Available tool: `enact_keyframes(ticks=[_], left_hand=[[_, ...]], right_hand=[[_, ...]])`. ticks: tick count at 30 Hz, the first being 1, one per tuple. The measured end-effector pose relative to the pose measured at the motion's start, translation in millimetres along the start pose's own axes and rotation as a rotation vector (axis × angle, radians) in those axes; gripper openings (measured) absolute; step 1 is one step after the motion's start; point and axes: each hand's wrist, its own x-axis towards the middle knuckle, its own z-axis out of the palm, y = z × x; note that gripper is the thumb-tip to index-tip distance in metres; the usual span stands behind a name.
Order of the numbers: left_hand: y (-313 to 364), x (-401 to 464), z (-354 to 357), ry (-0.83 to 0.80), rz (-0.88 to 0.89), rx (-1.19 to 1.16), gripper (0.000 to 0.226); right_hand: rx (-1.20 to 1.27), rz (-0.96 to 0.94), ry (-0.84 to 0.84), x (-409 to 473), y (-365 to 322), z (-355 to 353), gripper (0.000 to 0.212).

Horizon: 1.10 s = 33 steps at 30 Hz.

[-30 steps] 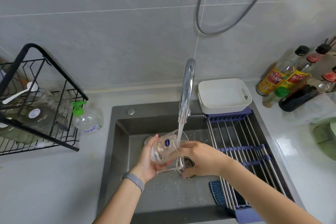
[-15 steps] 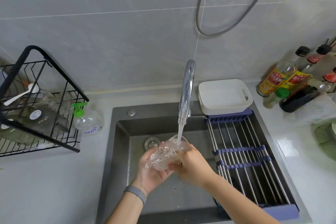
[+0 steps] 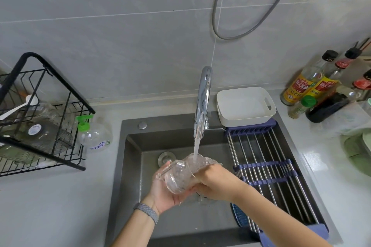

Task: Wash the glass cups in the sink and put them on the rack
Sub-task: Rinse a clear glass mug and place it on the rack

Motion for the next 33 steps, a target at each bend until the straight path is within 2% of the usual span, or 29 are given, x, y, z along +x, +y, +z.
enact_keyframes(ticks=[3,6,8,10,12,14,18,22,26,30,33], left_hand=[[-2.1,1.8,-3.1,0.031,0.086,-0.047,0.073],[-4.4,4.4,-1.7,0.058,0.205,-0.048,0.066],[-6.2,5.3,3.8,0.062,0.248,0.092,0.053],[-4.8,8.6,4.7,0.084,0.245,0.159,0.052],[-2.2,8.2,5.7,0.082,0.204,0.164,0.063],[1.5,6.7,4.9,0.06,0.172,0.13,0.059],[5.1,4.6,4.5,0.025,0.133,0.084,0.054],[6.2,4.5,6.0,0.007,0.182,0.034,0.05],[2.1,1.8,9.6,-0.023,0.254,0.051,0.038],[3.5,4.1,13.3,0.035,0.249,0.121,0.03],[5.6,4.5,16.7,0.071,0.205,0.175,0.036]], right_hand=[[0.167,0.221,0.053,1.2,-11.8,12.1,0.018],[0.347,0.41,0.182,3.9,-22.0,20.4,0.03],[0.319,0.391,0.18,6.6,-29.1,21.0,0.025],[0.212,0.327,0.167,7.5,-31.5,17.5,0.02],[0.145,0.237,0.144,5.7,-25.3,11.7,0.029],[0.032,0.115,0.105,3.3,-11.4,3.7,0.034],[-0.13,-0.054,0.159,-1.7,6.7,-12.1,0.018],[-0.075,0.001,0.175,1.6,-1.1,-4.1,0.01],[0.208,0.201,0.247,5.6,-17.5,4.2,0.027],[0.424,0.297,0.283,5.9,-26.2,6.5,0.027],[0.289,0.206,0.194,3.3,-20.1,-1.9,0.018]])
